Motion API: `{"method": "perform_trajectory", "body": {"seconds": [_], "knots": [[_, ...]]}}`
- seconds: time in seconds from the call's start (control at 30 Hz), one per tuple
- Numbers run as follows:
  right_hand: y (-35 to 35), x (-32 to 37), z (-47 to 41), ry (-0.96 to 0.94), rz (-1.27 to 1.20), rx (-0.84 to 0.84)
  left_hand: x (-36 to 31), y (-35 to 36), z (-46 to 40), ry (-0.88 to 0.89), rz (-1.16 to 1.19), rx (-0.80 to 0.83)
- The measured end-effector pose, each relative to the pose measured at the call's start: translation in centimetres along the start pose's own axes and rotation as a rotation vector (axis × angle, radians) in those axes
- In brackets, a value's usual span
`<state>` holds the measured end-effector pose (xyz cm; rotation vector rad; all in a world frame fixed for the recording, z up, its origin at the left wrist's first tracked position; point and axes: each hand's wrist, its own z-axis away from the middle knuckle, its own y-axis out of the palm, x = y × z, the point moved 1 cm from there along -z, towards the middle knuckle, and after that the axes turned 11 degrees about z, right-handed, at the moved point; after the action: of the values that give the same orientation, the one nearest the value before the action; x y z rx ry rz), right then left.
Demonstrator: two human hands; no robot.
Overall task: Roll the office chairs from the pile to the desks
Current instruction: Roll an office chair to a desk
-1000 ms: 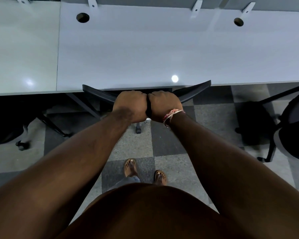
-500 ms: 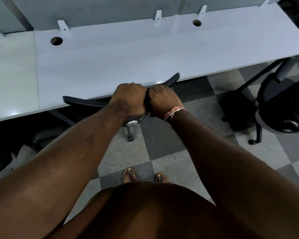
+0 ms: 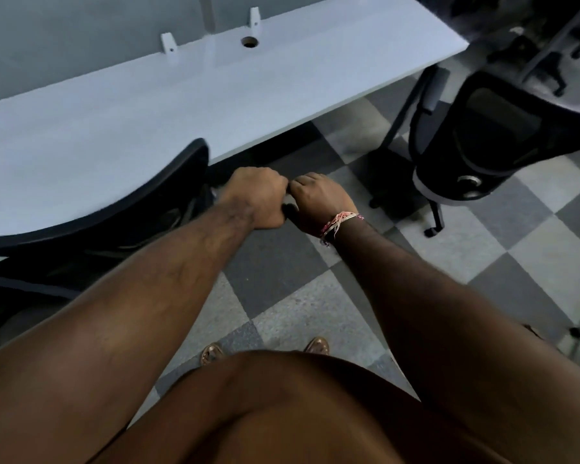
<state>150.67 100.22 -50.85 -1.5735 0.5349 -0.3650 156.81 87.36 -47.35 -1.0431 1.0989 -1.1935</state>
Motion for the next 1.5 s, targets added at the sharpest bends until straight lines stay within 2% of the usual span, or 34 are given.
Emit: {"method": "perform_trajectory", "body": {"seconds": [0.17,0.23,0.37,0.57,0.8,1.0,1.23,1.5], "knots": [[0.3,-10.1,7.4,0.127,0.008,-0.015,-11.5,0.3,-5.9,0.086,-0.06,0.04],[0.4,-12.2,9.1,0.162,0.002,-0.016,-14.0,0.4,-7.3,0.105,-0.075,0.037],[0.2,-18.9,14.2,0.295,0.007,0.009,-21.9,-0.3,-11.4,0.25,-0.158,0.051],[-0.2,-29.0,18.9,0.513,0.08,-0.064,-32.2,-2.2,-19.5,0.455,-0.153,0.05],[1.8,-39.6,19.6,0.611,0.115,-0.063,-38.9,-1.2,-29.9,0.578,-0.107,0.037],[3.9,-51.6,17.3,0.754,0.108,0.033,-43.9,-2.7,-42.3,0.674,-0.046,0.088],[3.0,-63.8,14.7,0.835,0.163,-0.06,-49.1,-6.5,-53.5,0.725,0.011,0.044],[6.1,-74.3,14.5,0.689,0.207,0.003,-54.7,-4.2,-62.1,0.614,0.102,0.089]]}}
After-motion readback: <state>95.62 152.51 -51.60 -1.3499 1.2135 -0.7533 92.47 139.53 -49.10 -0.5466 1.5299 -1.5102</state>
